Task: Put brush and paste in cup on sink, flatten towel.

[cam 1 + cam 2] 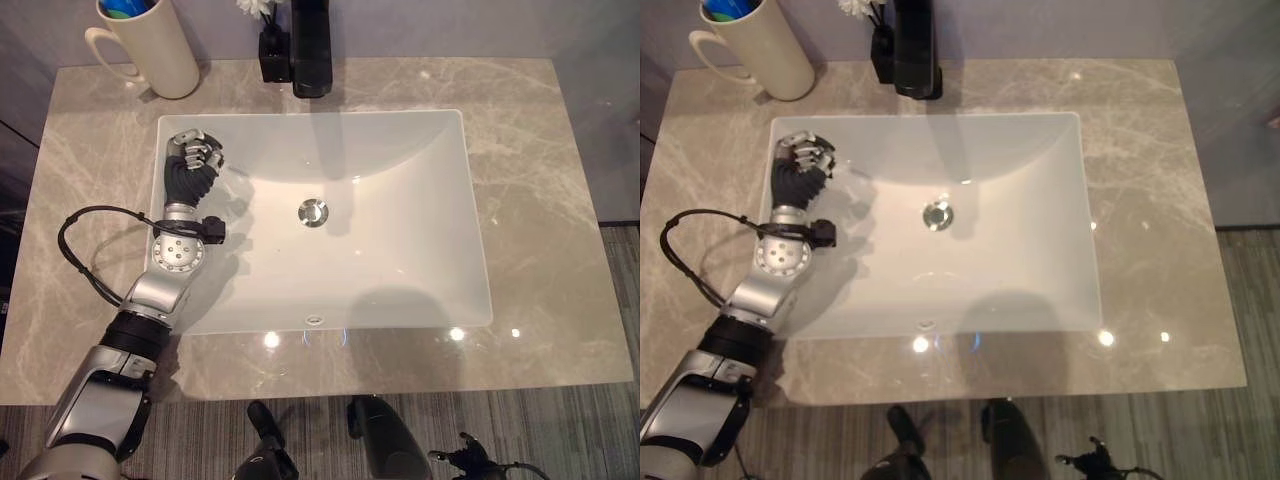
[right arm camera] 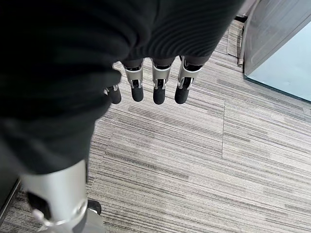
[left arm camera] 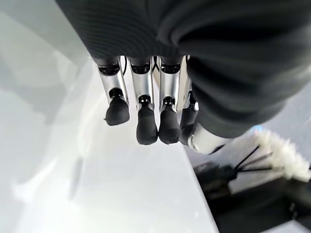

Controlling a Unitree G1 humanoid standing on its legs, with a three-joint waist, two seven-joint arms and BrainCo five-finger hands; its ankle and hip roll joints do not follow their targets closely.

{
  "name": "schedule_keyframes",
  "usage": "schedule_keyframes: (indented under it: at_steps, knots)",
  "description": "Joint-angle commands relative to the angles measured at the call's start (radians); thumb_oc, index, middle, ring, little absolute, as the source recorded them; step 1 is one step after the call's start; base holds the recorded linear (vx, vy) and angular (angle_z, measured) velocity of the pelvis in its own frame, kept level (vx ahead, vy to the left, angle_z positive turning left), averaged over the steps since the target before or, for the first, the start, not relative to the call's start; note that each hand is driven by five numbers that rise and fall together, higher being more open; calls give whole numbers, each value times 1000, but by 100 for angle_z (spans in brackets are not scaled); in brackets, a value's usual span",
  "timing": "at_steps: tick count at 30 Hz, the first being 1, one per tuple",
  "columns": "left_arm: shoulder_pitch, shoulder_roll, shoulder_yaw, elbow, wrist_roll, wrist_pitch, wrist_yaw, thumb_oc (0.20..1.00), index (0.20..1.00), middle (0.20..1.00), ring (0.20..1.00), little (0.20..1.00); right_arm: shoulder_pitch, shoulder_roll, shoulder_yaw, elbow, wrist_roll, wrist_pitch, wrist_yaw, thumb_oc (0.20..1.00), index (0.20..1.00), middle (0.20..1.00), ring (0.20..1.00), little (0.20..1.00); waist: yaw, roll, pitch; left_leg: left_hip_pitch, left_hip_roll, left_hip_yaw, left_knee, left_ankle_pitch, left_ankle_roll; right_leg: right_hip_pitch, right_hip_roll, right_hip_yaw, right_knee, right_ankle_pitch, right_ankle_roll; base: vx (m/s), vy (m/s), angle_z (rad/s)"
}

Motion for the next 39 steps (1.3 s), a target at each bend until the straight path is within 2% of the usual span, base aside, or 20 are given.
schedule_keyframes:
  at_steps: [1,9,12,19,25,39]
  knots:
    - [38,39,127,-56,-32,-65,19,200,200,200,200,200,0,-23,-19,25,14,25,9,1000,1000,1000,1000,1000,8,-28,1,29,-12,-122,10,24,-19,117,-38,-29,34,-91,63,0,0,0]
    - [38,61,196,-130,-43,-116,36,200,200,200,200,200,6,-30,-32,38,2,24,25,1000,1000,1000,1000,1000,17,-20,-18,35,-19,-136,10,23,-20,141,-43,-42,16,-91,68,3,6,12]
    - [27,72,208,-101,-46,-114,52,200,200,200,200,200,-1,-29,-27,49,-3,26,27,1000,1000,1000,1000,1000,20,-17,-22,29,-20,-139,10,27,-19,138,-44,-43,14,-87,69,10,3,4]
    - [0,128,208,99,-59,-69,70,200,200,200,200,200,-17,-38,-5,51,-20,26,18,1000,1000,1000,1000,1000,19,-14,-31,15,-14,-129,10,39,-22,123,-44,-37,7,-79,73,10,11,-4]
    - [-53,160,163,195,-23,-33,73,200,200,200,200,200,-10,-48,-5,28,-13,24,10,1000,1000,1000,1000,1000,7,-11,-28,2,-13,-126,10,48,-26,109,-47,-27,3,-71,75,0,0,0]
    - [-334,196,-58,552,-20,32,51,200,200,200,200,200,-19,-57,39,19,3,24,-7,1000,1000,1000,1000,1000,-34,-16,-14,-68,4,-106,10,81,-38,24,-43,21,-2,-35,87,2,-1,-6]
